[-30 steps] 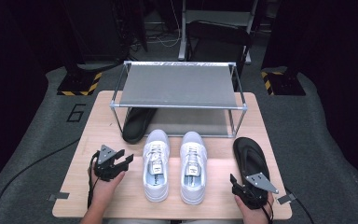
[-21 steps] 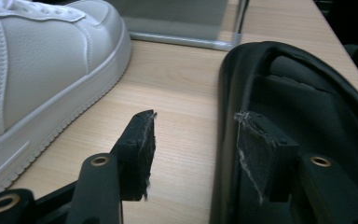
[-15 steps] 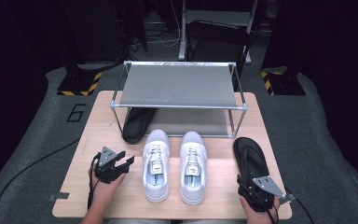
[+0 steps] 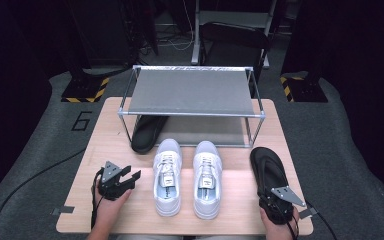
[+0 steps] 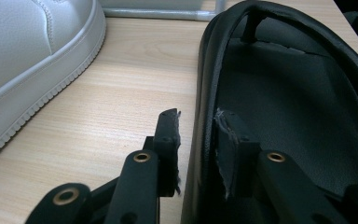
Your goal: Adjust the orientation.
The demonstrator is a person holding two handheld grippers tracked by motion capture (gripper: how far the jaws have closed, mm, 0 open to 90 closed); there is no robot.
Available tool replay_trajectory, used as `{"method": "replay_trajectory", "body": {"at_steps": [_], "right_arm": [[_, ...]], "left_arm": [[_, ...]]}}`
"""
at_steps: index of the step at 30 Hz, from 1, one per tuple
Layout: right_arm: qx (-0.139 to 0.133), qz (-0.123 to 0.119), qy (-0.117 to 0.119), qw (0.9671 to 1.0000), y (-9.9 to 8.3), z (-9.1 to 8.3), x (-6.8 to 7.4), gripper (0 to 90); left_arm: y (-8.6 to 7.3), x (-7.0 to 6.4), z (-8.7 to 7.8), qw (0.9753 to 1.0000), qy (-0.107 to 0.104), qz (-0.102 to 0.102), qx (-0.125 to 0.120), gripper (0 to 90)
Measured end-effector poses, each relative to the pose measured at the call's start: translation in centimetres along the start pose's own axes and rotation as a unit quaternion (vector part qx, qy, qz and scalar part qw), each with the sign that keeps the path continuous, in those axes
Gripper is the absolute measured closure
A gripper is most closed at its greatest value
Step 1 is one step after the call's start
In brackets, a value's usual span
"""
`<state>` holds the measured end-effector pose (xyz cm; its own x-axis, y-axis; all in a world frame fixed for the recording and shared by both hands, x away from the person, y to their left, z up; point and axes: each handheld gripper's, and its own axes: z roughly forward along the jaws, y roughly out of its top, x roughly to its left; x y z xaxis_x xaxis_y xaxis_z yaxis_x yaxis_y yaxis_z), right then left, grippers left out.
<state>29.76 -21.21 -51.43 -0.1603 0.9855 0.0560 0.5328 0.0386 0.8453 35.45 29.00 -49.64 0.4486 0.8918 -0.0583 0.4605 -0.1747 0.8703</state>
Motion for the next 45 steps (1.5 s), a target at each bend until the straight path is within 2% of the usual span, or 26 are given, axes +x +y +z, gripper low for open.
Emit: {"method": "replay_trajectory", "body": {"at_steps": [2, 4, 6, 9, 10, 13, 15, 16, 32, 35, 39, 45], "right_arm": [[0.000, -0.005, -0.002, 1.0000, 0.00, 0.02, 0.03, 72.3], [-0.001, -0.008, -0.008, 0.9999, 0.01, 0.02, -0.04, 78.4], [-0.001, -0.006, -0.008, 0.9999, 0.02, 0.02, -0.10, 80.8], [0.000, -0.001, -0.003, 1.0000, 0.03, 0.00, -0.35, 82.1], [-0.001, -0.002, -0.003, 1.0000, 0.03, 0.02, -0.35, 82.3], [-0.002, -0.001, -0.004, 1.0000, 0.05, 0.01, -0.28, 83.4], [-0.001, 0.001, -0.005, 1.0000, 0.04, -0.04, -0.27, 84.3], [-0.001, 0.001, 0.003, 1.0000, 0.03, -0.08, -0.32, 84.5], [-0.006, -0.016, 0.019, 0.9997, 0.05, -0.30, 0.47, 84.4], [0.001, -0.018, 0.024, 0.9996, 0.00, -0.19, 0.44, 83.6], [0.009, -0.032, 0.027, 0.9991, 0.18, -0.07, 0.33, 81.4], [0.010, -0.024, 0.032, 0.9992, 0.16, 0.00, 0.38, 77.4]], "left_arm": [[-0.08, -0.11, 0.09, 1.0000, 0.005, -0.001, -0.008, 52.3], [-0.10, -0.17, 0.10, 1.0000, 0.005, 0.004, -0.005, 52.0], [-0.07, -0.17, 0.06, 1.0000, 0.003, 0.005, 0.000, 51.9], [-0.16, -0.24, 0.19, 0.9999, 0.007, 0.004, -0.007, 51.9], [-0.11, -0.18, 0.05, 1.0000, 0.003, 0.003, 0.001, 51.8], [-0.18, -0.17, 0.09, 1.0000, 0.006, -0.001, -0.005, 51.9], [-0.14, -0.05, 0.01, 1.0000, 0.004, 0.001, -0.001, 51.8], [-0.16, -0.05, 0.02, 1.0000, 0.005, 0.002, -0.002, 51.8], [-0.27, -0.12, 0.12, 1.0000, 0.005, -0.004, -0.007, 51.7], [-0.25, -0.11, 0.08, 1.0000, 0.001, -0.003, -0.002, 51.7], [-0.25, -0.12, 0.06, 1.0000, 0.000, -0.004, -0.001, 51.5], [-0.31, -0.14, 0.14, 0.9999, 0.002, -0.007, -0.007, 51.3]]}}
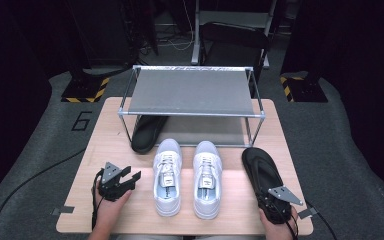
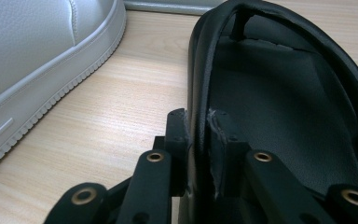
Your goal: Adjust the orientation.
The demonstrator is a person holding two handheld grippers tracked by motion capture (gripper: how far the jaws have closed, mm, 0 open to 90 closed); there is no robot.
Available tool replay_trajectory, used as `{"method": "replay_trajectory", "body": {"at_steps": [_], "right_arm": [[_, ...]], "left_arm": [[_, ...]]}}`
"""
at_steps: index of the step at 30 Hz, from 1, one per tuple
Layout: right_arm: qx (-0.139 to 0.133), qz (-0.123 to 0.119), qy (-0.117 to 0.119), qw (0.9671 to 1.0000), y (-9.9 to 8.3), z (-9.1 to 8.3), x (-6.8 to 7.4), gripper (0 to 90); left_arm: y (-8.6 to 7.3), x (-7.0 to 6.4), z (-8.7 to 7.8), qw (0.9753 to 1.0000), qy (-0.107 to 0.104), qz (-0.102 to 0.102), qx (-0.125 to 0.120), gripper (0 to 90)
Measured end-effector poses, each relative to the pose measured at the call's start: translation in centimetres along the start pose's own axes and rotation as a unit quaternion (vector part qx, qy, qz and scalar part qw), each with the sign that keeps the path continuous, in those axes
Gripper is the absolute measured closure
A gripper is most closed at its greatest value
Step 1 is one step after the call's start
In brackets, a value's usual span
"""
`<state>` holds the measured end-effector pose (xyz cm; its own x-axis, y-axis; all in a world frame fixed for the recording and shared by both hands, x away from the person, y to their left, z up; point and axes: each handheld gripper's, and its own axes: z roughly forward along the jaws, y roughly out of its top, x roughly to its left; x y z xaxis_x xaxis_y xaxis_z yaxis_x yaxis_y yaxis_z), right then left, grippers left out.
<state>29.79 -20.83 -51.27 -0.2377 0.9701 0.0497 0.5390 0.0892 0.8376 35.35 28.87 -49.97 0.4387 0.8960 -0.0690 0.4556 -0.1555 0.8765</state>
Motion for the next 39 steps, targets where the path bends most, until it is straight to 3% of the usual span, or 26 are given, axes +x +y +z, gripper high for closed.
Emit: {"method": "replay_trajectory", "body": {"at_steps": [6, 10, 17, 24, 39], "right_arm": [[0.005, -0.012, 0.000, 0.9999, 0.2, 0.3, 0.1, 76.5], [0.010, -0.020, -0.003, 0.9997, 0.4, 0.3, -0.1, 81.8], [0.022, -0.012, 0.017, 0.9995, 0.8, 0.4, -0.5, 81.8], [0.028, -0.022, 0.019, 0.9992, 1.2, 0.6, -0.6, 82.3], [0.026, -0.015, 0.015, 0.9994, 1.2, 0.4, -0.5, 84.3]], "left_arm": [[0.0, 0.0, 0.0, 1.0000, 0.000, -0.002, -0.001, 51.3], [0.0, 0.1, 0.0, 1.0000, -0.001, -0.004, -0.001, 51.2], [0.0, 0.1, 0.0, 1.0000, -0.001, -0.003, 0.000, 51.1], [-0.1, 0.0, 0.0, 1.0000, -0.002, -0.007, 0.001, 51.1], [-0.1, 0.3, -0.1, 1.0000, -0.002, -0.008, 0.002, 51.0]]}}
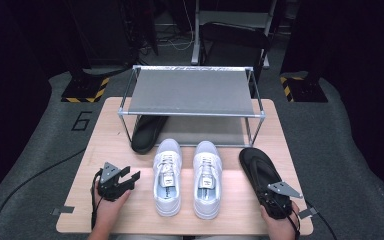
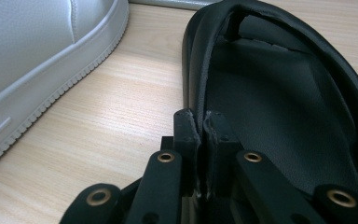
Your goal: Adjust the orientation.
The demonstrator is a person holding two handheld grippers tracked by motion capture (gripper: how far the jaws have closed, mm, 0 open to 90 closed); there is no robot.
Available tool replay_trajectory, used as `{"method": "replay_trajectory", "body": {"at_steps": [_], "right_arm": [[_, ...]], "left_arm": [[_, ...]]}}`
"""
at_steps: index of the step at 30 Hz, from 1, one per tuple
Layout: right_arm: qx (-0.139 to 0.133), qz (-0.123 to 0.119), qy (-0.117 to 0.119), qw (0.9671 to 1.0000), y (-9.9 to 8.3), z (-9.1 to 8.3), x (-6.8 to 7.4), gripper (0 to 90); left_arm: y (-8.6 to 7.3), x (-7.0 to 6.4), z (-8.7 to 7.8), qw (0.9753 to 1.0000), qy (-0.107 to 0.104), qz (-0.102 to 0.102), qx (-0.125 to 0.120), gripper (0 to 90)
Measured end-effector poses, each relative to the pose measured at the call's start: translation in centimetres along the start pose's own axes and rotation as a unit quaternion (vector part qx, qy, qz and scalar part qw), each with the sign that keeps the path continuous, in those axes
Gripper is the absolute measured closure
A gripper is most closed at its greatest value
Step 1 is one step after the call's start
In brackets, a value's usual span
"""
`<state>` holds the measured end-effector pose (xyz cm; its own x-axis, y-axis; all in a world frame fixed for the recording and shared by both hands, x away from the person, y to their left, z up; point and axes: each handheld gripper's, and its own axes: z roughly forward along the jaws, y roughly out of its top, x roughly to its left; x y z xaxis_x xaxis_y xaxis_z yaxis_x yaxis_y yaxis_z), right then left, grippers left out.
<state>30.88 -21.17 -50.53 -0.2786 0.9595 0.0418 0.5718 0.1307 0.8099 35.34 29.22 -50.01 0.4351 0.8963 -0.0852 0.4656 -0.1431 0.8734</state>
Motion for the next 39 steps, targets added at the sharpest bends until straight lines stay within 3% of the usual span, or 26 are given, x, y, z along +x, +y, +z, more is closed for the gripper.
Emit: {"method": "replay_trajectory", "body": {"at_steps": [9, 18, 39], "right_arm": [[-0.010, 0.004, 0.000, 0.9999, 0.3, -0.4, 0.6, 84.3], [-0.016, -0.008, 0.011, 0.9998, 1.1, -0.9, 1.5, 84.3], [-0.028, -0.021, 0.037, 0.9987, 3.3, 0.3, 3.4, 84.3]], "left_arm": [[-0.1, 0.0, -0.1, 1.0000, 0.003, -0.005, -0.004, 51.0], [0.0, 0.3, -0.3, 1.0000, 0.001, -0.002, 0.000, 50.9], [-0.3, 0.1, -0.6, 0.9999, 0.005, -0.005, -0.008, 50.8]]}}
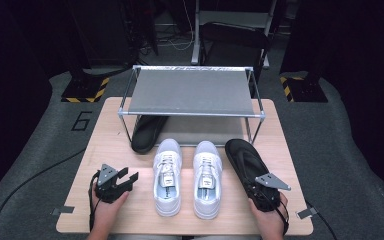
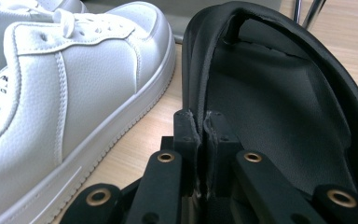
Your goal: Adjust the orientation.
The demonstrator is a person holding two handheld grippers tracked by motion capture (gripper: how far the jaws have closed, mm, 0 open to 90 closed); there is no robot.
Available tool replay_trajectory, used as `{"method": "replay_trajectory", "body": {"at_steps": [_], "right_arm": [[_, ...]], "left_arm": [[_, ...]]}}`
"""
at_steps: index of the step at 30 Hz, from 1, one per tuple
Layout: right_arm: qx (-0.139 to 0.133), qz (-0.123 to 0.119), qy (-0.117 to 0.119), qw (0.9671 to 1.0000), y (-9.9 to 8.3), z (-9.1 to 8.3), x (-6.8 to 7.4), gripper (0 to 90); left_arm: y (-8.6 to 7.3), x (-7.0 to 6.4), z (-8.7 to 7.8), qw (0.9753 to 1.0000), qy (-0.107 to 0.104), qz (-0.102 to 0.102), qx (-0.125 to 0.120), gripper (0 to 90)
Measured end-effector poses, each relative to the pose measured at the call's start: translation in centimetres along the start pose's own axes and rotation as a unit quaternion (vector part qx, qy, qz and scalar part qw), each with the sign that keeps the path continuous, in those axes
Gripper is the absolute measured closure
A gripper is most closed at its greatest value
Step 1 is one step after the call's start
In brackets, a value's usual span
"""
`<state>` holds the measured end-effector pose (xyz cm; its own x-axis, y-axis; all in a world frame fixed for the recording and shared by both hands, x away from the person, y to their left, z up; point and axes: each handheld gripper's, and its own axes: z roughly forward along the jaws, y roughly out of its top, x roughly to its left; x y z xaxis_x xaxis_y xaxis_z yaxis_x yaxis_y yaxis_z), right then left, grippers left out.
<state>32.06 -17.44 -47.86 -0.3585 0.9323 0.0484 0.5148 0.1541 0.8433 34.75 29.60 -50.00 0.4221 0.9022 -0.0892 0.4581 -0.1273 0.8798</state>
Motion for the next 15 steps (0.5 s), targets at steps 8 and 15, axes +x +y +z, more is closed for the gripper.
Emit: {"method": "replay_trajectory", "body": {"at_steps": [8, 15], "right_arm": [[0.004, 0.001, 0.003, 1.0000, 0.6, 0.5, 0.1, 84.3], [-0.002, 0.004, 0.001, 1.0000, 1.2, 1.1, 0.1, 84.2]], "left_arm": [[0.0, 0.0, 0.1, 1.0000, -0.002, 0.000, 0.001, 50.8], [0.1, 0.0, 0.1, 0.9999, -0.006, 0.005, 0.008, 50.8]]}}
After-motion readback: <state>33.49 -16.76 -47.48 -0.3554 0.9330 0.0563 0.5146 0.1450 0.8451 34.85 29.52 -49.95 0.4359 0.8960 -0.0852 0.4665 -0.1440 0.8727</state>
